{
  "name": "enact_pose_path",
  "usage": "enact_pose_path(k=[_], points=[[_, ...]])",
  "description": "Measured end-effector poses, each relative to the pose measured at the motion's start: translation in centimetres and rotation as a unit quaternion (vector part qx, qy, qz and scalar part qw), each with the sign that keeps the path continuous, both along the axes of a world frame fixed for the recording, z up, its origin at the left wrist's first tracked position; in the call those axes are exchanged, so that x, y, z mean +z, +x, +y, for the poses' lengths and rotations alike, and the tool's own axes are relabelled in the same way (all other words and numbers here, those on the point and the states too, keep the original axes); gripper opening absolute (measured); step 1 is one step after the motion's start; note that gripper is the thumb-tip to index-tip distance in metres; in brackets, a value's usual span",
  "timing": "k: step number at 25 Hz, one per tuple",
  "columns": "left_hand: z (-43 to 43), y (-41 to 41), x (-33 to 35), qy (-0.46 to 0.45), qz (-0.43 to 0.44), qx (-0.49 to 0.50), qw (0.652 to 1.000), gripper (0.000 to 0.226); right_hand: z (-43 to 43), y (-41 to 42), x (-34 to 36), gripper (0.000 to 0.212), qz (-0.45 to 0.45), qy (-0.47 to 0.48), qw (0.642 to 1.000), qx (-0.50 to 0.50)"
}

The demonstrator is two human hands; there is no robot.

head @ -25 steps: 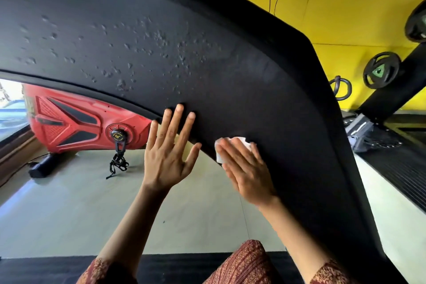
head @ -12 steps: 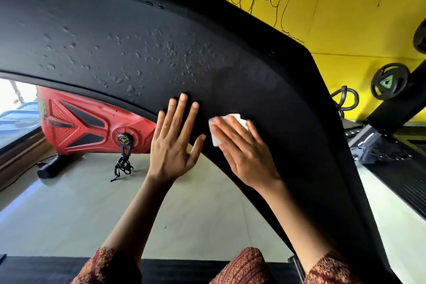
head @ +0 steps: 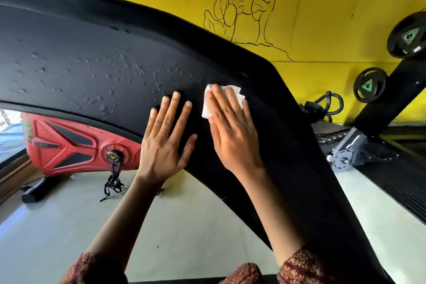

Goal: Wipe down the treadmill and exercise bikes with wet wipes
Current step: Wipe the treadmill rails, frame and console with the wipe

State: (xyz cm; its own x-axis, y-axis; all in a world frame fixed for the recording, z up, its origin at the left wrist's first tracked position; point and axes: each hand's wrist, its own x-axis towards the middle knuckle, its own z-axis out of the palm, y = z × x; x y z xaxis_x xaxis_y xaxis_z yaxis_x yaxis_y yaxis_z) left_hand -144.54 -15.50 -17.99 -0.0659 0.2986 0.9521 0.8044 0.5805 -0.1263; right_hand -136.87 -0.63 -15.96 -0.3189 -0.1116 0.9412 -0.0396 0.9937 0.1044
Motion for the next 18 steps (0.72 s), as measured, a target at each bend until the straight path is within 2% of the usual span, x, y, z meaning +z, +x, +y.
enact_pose_path(k=[1,3,5,8,10,11,13,15,16,18], points=[[0.3,0.2,0.0,0.005,-0.002,-0.002,1.000,0.058,0.6,0.1,1.2,0.044,0.004,0.018,1.000,-0.003],[0.8,0.5,0.4,0.007,-0.005,-0.008,1.000,0.058,1.8,0.5,0.6,0.044,0.030,-0.016,0.999,-0.021],[1.4,0.8,1.0,-0.003,0.004,-0.013,1.000,0.058,3.2,1.4,-3.3,0.045,0.069,-0.112,0.990,-0.054],[2.4,1.0,1.6,-0.005,0.015,-0.016,1.000,0.058,4.3,2.0,-8.0,0.045,0.123,-0.265,0.954,-0.064],[2.7,1.1,1.4,0.003,0.011,-0.014,1.000,0.058,3.3,1.3,-7.6,0.045,0.140,-0.303,0.942,-0.043],[2.8,1.2,1.2,0.004,0.009,-0.012,1.000,0.058,2.3,0.9,-6.5,0.045,0.134,-0.280,0.950,-0.024],[2.7,1.1,1.2,0.000,0.011,-0.011,1.000,0.059,0.9,0.1,-3.6,0.045,0.099,-0.169,0.981,0.013],[2.6,0.9,1.3,-0.006,0.017,-0.011,1.000,0.058,1.4,-0.3,-1.6,0.044,0.070,-0.086,0.993,0.033],[2.6,0.8,1.3,-0.006,0.019,-0.012,1.000,0.058,2.1,-0.2,-1.6,0.044,0.071,-0.079,0.994,0.026],[2.7,0.9,1.3,-0.002,0.021,-0.015,1.000,0.058,3.4,0.7,-4.0,0.043,0.099,-0.135,0.986,0.001]])
